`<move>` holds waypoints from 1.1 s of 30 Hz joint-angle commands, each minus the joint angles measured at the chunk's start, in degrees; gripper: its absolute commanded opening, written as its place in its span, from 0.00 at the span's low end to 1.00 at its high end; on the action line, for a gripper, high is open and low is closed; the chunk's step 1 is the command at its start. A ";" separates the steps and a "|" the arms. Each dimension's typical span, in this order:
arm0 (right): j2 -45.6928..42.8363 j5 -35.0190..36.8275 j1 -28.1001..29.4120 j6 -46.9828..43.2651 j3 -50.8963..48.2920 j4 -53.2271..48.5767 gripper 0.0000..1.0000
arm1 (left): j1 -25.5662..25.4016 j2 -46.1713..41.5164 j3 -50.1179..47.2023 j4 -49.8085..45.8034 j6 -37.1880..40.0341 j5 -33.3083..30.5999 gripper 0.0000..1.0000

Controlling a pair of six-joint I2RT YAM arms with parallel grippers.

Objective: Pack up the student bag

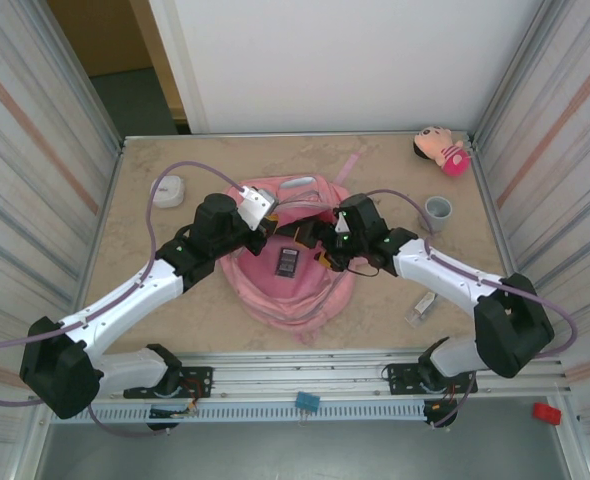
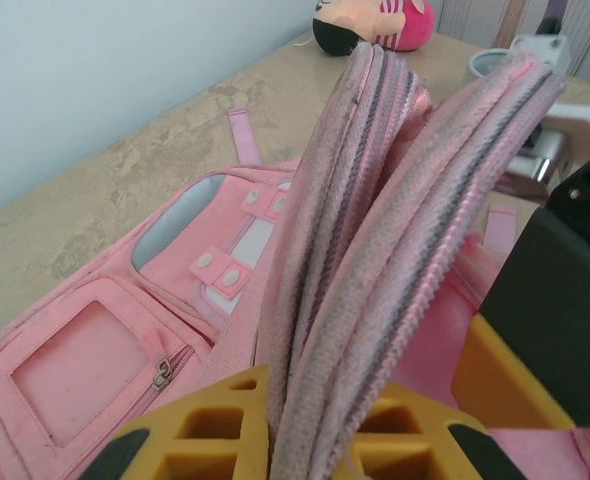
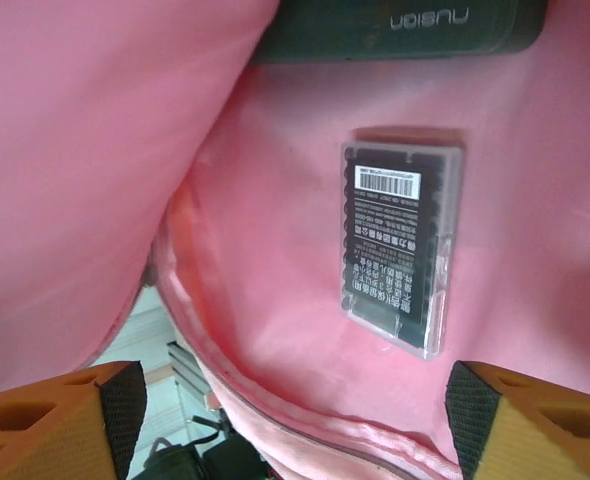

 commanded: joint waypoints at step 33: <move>-18.60 -6.84 -13.00 1.58 -15.93 16.57 0.92 | -7.93 -3.32 -7.29 5.84 -11.11 4.51 0.82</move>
